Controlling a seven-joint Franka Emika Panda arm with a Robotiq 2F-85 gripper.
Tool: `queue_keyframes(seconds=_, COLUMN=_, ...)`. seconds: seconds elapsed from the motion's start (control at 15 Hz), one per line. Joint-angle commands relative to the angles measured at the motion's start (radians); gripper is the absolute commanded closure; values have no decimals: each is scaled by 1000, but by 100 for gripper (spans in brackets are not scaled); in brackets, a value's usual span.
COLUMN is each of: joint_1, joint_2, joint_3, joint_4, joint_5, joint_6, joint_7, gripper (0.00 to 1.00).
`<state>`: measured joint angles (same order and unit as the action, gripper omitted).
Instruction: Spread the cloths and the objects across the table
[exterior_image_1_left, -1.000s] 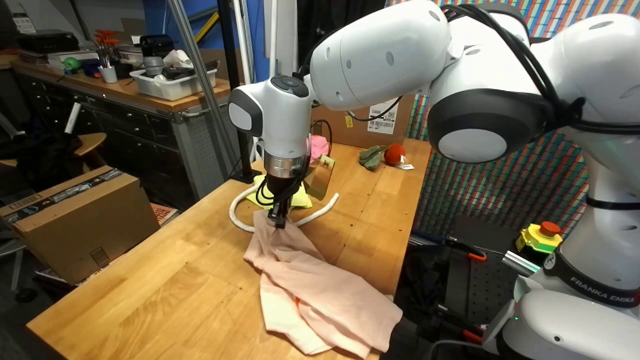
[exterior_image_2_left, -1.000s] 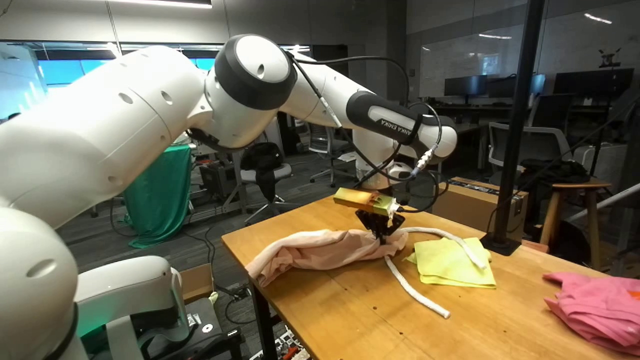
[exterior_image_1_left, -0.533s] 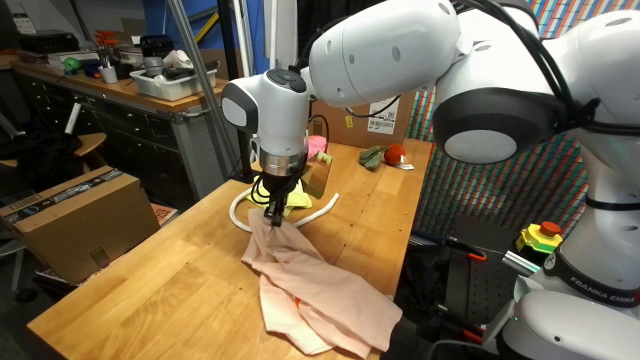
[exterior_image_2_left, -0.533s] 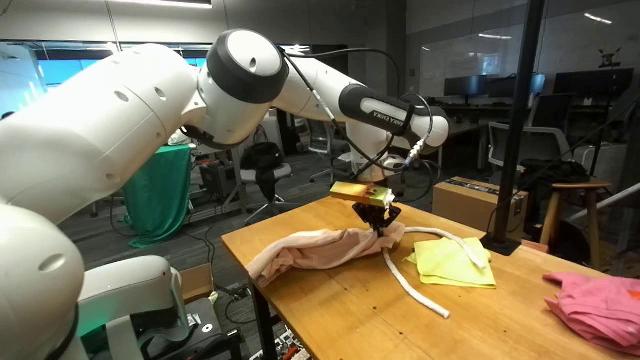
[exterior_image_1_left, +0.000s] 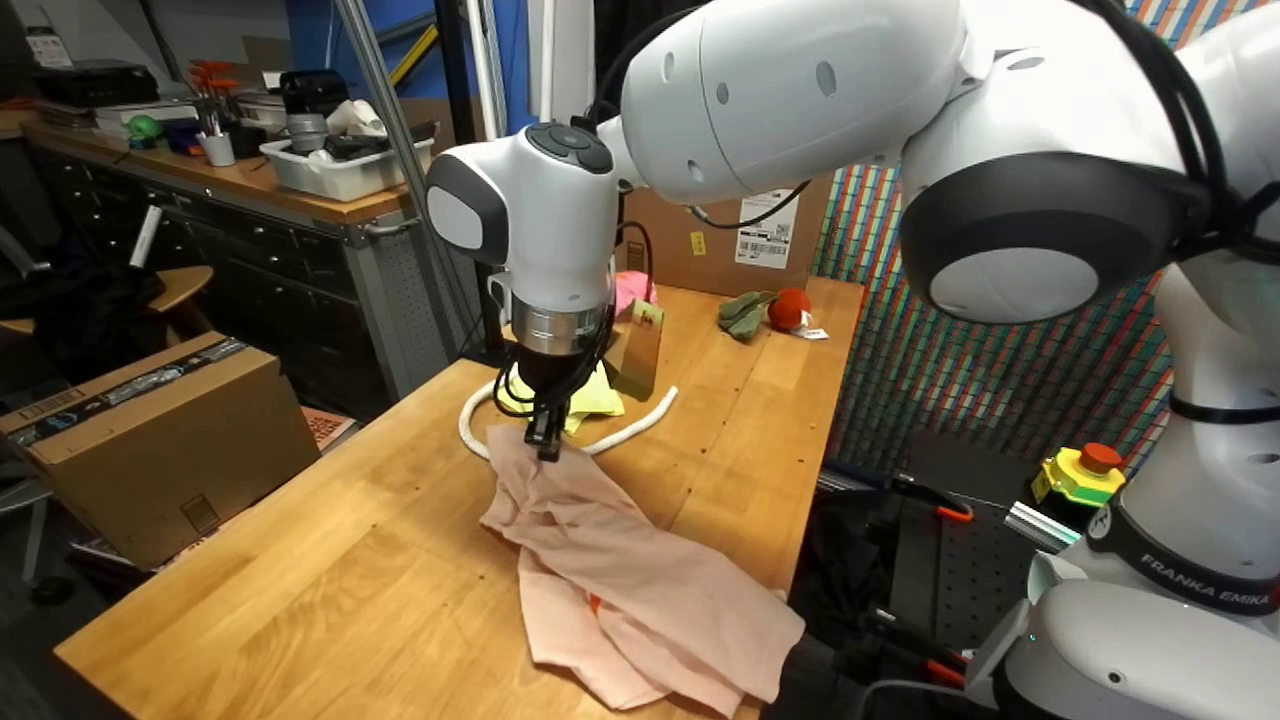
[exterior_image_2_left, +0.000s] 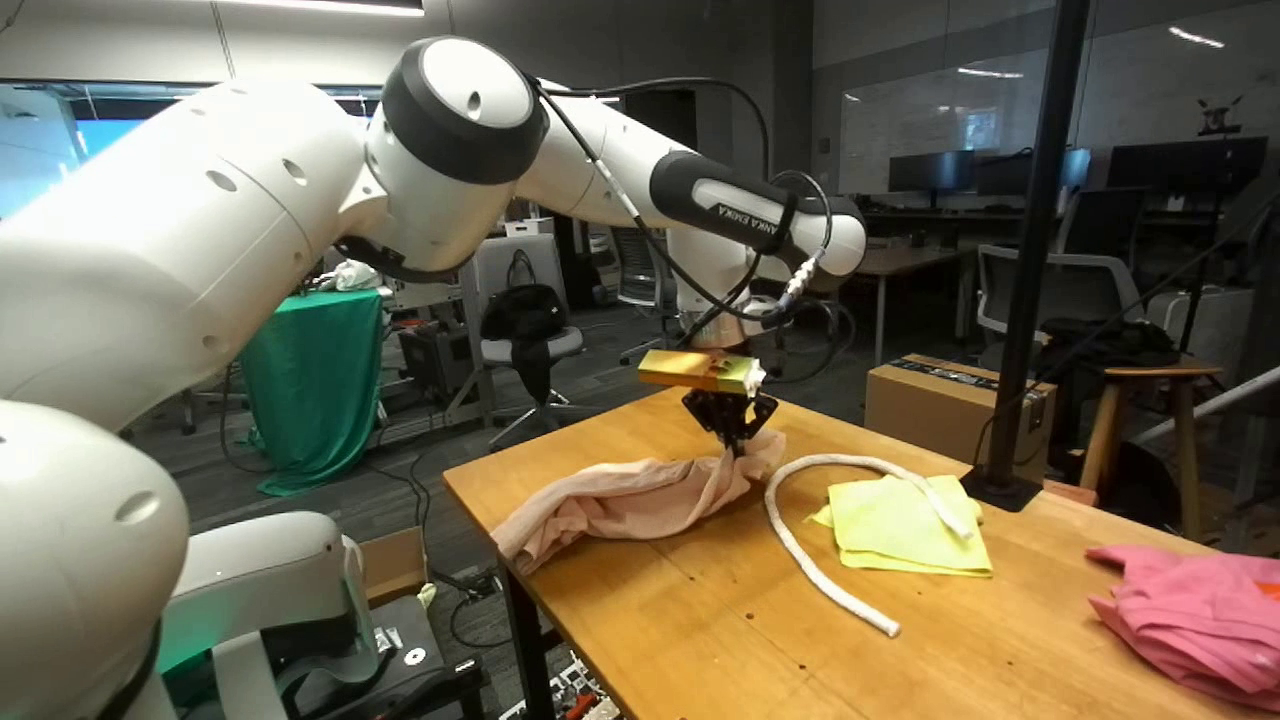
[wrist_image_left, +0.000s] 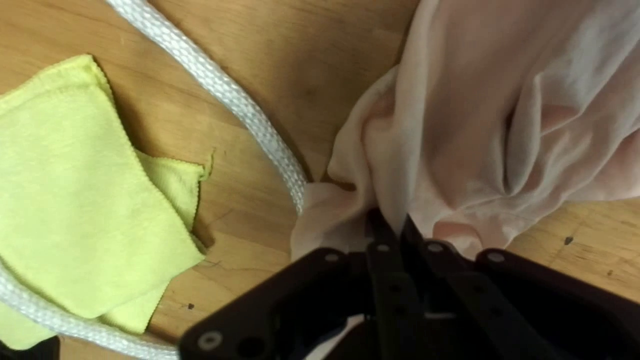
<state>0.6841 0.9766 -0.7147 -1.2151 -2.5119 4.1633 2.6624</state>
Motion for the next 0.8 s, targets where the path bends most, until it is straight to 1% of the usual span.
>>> queue_keyframes(seconds=0.0, joint_1=53, joint_2=-69, joint_3=-13, joint_4=-91, joint_5=0, joint_6=8, joint_7=-61, gripper=94)
queue_keyframes(seconds=0.2, joint_1=68, joint_2=-94, joint_3=2, joint_4=-122, joint_5=0, joint_6=31, joint_7=-88, gripper=94)
queue_keyframes(seconds=0.47, joint_1=68, joint_2=-111, joint_3=34, joint_4=-143, joint_5=0, joint_6=96, joint_7=-127, gripper=95)
queue_keyframes(seconds=0.53, joint_1=82, joint_2=-143, joint_3=56, joint_4=-234, joint_5=0, joint_6=54, joint_7=-164, gripper=95)
queue_keyframes(seconds=0.73, joint_1=62, joint_2=-164, joint_3=130, joint_4=-309, joint_5=0, joint_6=62, joint_7=-226, gripper=95)
